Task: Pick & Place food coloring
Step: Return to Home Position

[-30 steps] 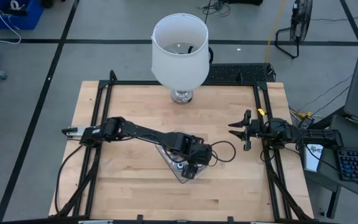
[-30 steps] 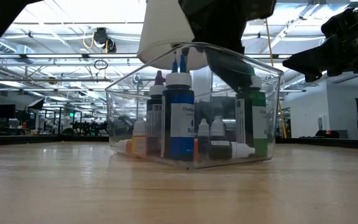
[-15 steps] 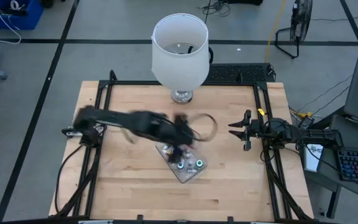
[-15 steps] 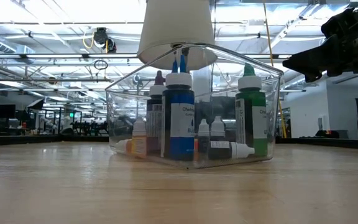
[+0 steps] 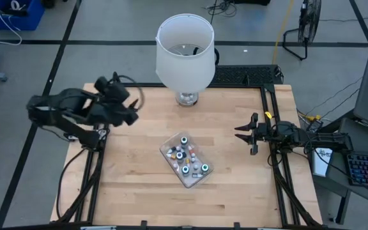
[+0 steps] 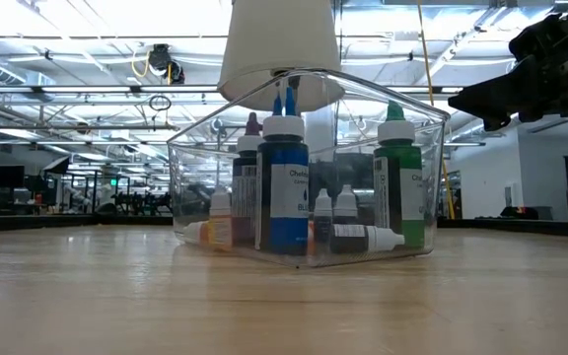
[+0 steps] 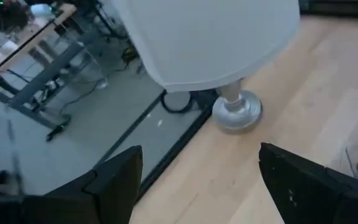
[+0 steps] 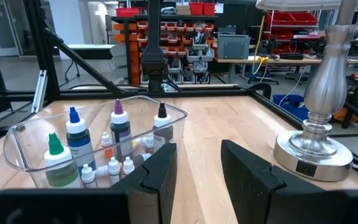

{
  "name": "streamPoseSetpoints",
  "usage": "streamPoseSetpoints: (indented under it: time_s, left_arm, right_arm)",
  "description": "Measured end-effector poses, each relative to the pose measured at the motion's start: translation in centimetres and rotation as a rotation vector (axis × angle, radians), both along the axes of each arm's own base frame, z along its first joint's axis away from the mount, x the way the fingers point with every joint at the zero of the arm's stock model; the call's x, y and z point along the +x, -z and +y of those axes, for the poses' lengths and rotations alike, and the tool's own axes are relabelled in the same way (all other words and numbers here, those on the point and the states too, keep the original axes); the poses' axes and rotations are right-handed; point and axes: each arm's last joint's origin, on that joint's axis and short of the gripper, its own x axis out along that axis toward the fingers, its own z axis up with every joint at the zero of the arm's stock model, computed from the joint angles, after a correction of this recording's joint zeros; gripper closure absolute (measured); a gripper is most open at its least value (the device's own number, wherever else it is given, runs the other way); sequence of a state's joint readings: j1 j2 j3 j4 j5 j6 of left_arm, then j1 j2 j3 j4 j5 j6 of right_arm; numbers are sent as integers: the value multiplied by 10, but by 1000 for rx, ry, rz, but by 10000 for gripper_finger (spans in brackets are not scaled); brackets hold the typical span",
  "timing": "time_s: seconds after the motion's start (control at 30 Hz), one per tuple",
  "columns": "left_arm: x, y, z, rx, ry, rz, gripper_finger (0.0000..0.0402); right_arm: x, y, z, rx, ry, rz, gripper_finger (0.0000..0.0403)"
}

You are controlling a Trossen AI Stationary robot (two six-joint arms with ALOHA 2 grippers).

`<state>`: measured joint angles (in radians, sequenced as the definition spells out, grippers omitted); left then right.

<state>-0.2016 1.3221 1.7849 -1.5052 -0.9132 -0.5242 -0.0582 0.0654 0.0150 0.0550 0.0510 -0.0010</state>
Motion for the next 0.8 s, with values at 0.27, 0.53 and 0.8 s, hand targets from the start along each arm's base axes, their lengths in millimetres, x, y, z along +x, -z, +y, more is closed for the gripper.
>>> streamPoseSetpoints:
  time_s: [0.27, 0.53, 0.8]
  left_arm:
    - [-25, 53, 1, -72, 294, -340, 98]
    - [-9, 135, -1, 17, 708, -631, 90]
    - [-25, 189, 15, 0, 619, -673, 84]
  right_arm:
    - [0, 0, 0, 0, 0, -1, 289]
    - [0, 0, 0, 0, 0, -1, 289]
    - [0, 0, 0, 0, 0, 0, 289]
